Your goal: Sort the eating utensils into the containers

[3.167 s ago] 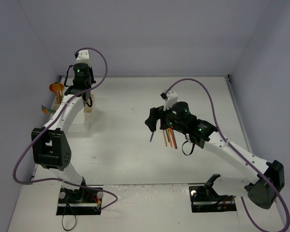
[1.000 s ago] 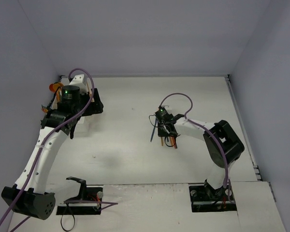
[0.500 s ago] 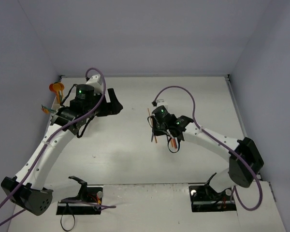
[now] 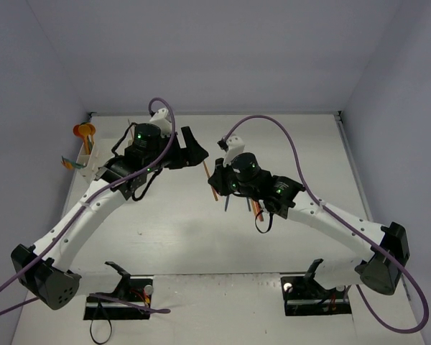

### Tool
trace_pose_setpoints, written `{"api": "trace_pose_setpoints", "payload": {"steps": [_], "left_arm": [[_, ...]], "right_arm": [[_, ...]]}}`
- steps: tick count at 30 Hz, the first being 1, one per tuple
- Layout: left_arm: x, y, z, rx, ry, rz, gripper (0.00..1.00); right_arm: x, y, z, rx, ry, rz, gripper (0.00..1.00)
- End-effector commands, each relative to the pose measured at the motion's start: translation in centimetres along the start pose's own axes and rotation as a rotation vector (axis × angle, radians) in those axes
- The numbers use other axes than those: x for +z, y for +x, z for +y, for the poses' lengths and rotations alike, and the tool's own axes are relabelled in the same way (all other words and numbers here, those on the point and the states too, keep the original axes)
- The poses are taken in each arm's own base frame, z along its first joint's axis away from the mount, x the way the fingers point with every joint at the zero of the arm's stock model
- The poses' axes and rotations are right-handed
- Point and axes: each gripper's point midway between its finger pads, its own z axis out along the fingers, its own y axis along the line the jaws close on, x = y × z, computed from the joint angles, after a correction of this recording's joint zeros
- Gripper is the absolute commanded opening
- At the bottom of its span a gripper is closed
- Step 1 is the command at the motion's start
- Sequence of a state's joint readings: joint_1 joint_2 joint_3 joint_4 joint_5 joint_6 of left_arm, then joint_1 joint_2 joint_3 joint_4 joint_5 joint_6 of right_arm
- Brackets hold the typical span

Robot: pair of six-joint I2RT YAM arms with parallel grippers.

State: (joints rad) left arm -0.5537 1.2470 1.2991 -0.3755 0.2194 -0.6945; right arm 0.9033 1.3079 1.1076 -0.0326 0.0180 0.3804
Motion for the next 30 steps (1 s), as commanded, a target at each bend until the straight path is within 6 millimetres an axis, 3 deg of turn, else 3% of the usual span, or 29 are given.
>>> {"api": "trace_pose_setpoints", "payload": {"steps": [1, 4, 5, 8, 13, 17, 23, 30], "left_arm": [[0.3, -2.6, -2.4, -0.025, 0.045, -0.102, 0.72], [0.9, -2.1, -2.5, -0.025, 0.038, -0.09, 0.6], [1.1, -2.0, -2.5, -0.025, 0.032, -0.09, 0.49], [1.6, -1.6, -2.4, -0.036, 0.021, -0.08, 0.3], [1.8, -1.9, -2.2, -0.04, 0.01, -0.097, 0.09], [1.7, -2.4, -2.2, -0.033, 0.009, -0.121, 0.03], [1.9, -2.9, -2.2, -0.029, 0.006, -0.145, 0.01], [1.4, -5.5, 0.2, 0.097, -0.104, -0.189, 0.01]], "right_arm": [[-1.4, -4.8, 3.4, -0.014, -0.126, -0.151, 0.0], [-1.3, -4.7, 3.5, -0.015, -0.13, -0.154, 0.0], [-1.2, -4.7, 3.5, -0.015, -0.132, -0.156, 0.0], [-1.2, -4.8, 3.6, -0.019, -0.137, -0.164, 0.0], [-0.6, -4.5, 3.3, -0.031, -0.125, -0.157, 0.04], [-0.4, -4.5, 3.2, -0.038, -0.118, -0.161, 0.16], [-0.2, -4.9, 2.9, -0.046, -0.103, -0.168, 0.48], [-0.6, -5.1, 1.1, -0.04, -0.046, -0.188, 0.65]]}}
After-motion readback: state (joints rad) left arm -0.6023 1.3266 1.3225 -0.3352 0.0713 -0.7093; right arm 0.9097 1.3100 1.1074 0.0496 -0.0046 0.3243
